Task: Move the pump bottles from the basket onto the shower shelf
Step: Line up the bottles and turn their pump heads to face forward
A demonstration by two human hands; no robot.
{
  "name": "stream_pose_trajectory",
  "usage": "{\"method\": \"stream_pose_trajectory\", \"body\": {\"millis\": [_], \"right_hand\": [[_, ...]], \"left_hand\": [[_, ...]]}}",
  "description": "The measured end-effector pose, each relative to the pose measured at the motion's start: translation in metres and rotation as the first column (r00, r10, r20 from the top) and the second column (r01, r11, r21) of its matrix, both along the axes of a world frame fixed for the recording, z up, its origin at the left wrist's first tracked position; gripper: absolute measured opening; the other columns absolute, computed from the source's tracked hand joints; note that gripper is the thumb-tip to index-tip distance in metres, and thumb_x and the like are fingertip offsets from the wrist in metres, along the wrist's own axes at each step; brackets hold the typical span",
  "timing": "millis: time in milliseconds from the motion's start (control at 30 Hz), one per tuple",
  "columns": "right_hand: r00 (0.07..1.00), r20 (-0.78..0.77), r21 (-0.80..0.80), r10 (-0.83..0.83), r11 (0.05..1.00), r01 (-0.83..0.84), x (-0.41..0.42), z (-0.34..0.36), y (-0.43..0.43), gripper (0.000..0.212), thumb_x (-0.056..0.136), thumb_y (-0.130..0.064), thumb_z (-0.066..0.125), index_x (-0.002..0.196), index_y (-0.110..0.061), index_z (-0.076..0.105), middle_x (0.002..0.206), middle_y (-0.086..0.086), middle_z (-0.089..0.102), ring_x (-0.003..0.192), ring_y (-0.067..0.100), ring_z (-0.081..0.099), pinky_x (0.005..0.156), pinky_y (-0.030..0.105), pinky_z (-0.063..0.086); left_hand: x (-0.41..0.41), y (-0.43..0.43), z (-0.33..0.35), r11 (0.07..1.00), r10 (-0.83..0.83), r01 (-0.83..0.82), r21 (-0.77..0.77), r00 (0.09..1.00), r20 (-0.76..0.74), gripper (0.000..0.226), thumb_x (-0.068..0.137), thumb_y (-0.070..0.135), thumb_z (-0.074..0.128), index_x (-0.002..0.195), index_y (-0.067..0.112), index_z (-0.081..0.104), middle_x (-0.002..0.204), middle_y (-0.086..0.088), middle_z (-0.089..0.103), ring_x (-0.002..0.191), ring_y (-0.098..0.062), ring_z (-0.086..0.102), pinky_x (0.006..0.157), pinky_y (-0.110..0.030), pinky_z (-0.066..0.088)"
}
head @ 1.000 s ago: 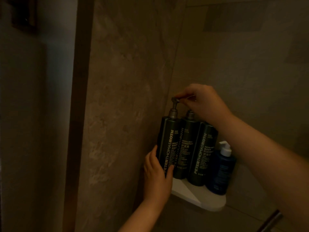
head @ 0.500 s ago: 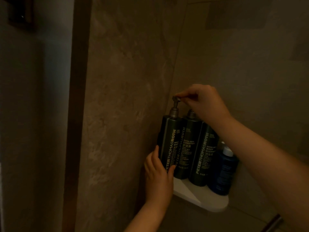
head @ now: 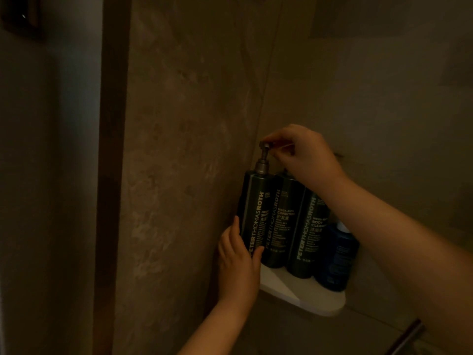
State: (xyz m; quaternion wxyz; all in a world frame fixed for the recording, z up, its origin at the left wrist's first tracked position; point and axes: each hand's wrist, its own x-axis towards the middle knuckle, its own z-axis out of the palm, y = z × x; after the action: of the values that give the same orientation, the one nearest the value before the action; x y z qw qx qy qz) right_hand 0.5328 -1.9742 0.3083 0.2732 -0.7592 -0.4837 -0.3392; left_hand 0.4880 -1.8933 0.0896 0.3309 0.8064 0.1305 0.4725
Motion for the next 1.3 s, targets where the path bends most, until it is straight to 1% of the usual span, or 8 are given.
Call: {"method": "stream_pose_trajectory", "body": {"millis": [167, 267, 500, 600, 667, 800, 1033, 1300], "right_hand": [[1.000, 0.007, -0.036, -0.004, 0.999, 0.004, -0.003, 0.001, 0.001, 0.033, 0.083, 0.002, 0.056, 0.109, -0.014, 0.068, 0.106, 0.005, 0.062, 0.097, 0.014, 0.061, 0.088, 0.029, 0.049], [0.999, 0.038, -0.047, -0.009, 0.999, 0.010, -0.002, 0.002, 0.002, 0.037, 0.083, 0.005, 0.051, 0.109, -0.014, 0.069, 0.104, 0.004, 0.062, 0.096, 0.015, 0.060, 0.084, 0.022, 0.046], [0.996, 0.080, -0.045, -0.032, 0.998, 0.036, 0.000, 0.004, 0.004, 0.032, 0.086, 0.000, 0.050, 0.107, -0.014, 0.070, 0.092, -0.008, 0.055, 0.087, 0.006, 0.051, 0.068, 0.004, 0.035], [0.995, 0.088, -0.064, -0.051, 0.996, 0.057, 0.004, 0.006, 0.006, 0.034, 0.087, 0.000, 0.049, 0.109, -0.015, 0.070, 0.090, -0.008, 0.052, 0.085, 0.006, 0.050, 0.065, 0.010, 0.032], [0.993, 0.096, -0.083, -0.062, 0.994, 0.070, 0.007, 0.007, 0.008, 0.034, 0.086, 0.000, 0.049, 0.110, -0.015, 0.069, 0.090, -0.007, 0.052, 0.086, 0.008, 0.051, 0.070, 0.018, 0.034], [0.988, 0.126, -0.143, -0.092, 0.984, 0.110, 0.015, 0.007, 0.012, 0.033, 0.086, -0.002, 0.048, 0.112, -0.013, 0.067, 0.091, -0.007, 0.049, 0.089, 0.018, 0.056, 0.069, 0.022, 0.032], [0.974, 0.176, -0.180, -0.140, 0.968, 0.172, 0.026, 0.006, 0.018, 0.035, 0.087, -0.004, 0.047, 0.117, -0.012, 0.064, 0.102, 0.006, 0.057, 0.095, 0.027, 0.058, 0.069, 0.024, 0.033], [0.962, 0.203, -0.236, -0.181, 0.945, 0.227, 0.030, 0.009, 0.024, 0.036, 0.086, -0.003, 0.046, 0.117, -0.009, 0.063, 0.107, 0.013, 0.058, 0.097, 0.033, 0.057, 0.071, 0.029, 0.038]], "left_hand": [[0.000, -0.002, 0.002, 0.993, 0.105, -0.105, 0.062, 0.994, -0.001, 0.081, 0.083, 0.027, 0.069, 0.146, 0.007, 0.022, 0.143, -0.016, 0.034, 0.128, -0.029, 0.040, 0.104, -0.035, 0.031], [-0.007, -0.003, -0.004, 0.975, 0.112, -0.117, 0.191, 0.993, 0.040, 0.084, 0.076, 0.019, 0.076, 0.143, 0.008, 0.027, 0.138, -0.015, 0.039, 0.122, -0.029, 0.046, 0.100, -0.040, 0.039], [-0.016, -0.001, -0.010, 0.938, 0.081, -0.067, 0.339, 0.996, -0.027, 0.085, 0.061, -0.001, 0.080, 0.135, 0.009, 0.039, 0.125, -0.014, 0.049, 0.107, -0.028, 0.058, 0.085, -0.035, 0.053], [-0.017, 0.002, -0.009, 0.936, 0.074, -0.042, 0.349, 0.994, -0.078, 0.086, 0.059, -0.005, 0.079, 0.135, 0.008, 0.043, 0.125, -0.015, 0.052, 0.107, -0.028, 0.058, 0.085, -0.034, 0.053], [-0.015, 0.004, -0.011, 0.941, 0.059, -0.011, 0.338, 0.990, -0.131, 0.087, 0.064, -0.007, 0.075, 0.141, 0.013, 0.038, 0.132, -0.016, 0.047, 0.115, -0.029, 0.052, 0.091, -0.036, 0.050], [-0.008, 0.008, -0.014, 0.950, 0.017, 0.056, 0.307, 0.973, -0.231, 0.083, 0.086, 0.002, 0.054, 0.150, 0.028, 0.008, 0.151, -0.007, 0.014, 0.135, -0.021, 0.023, 0.108, -0.031, 0.030], [0.002, 0.012, -0.015, 0.963, -0.003, 0.066, 0.261, 0.972, -0.234, 0.076, 0.090, 0.005, 0.045, 0.149, 0.028, 0.003, 0.152, 0.001, 0.003, 0.137, -0.016, 0.014, 0.109, -0.028, 0.027], [0.016, 0.012, -0.015, 0.969, -0.017, 0.092, 0.229, 0.951, -0.309, 0.063, 0.099, 0.022, 0.035, 0.150, 0.023, 0.000, 0.157, -0.005, -0.004, 0.143, -0.021, 0.007, 0.115, -0.034, 0.020]]}}
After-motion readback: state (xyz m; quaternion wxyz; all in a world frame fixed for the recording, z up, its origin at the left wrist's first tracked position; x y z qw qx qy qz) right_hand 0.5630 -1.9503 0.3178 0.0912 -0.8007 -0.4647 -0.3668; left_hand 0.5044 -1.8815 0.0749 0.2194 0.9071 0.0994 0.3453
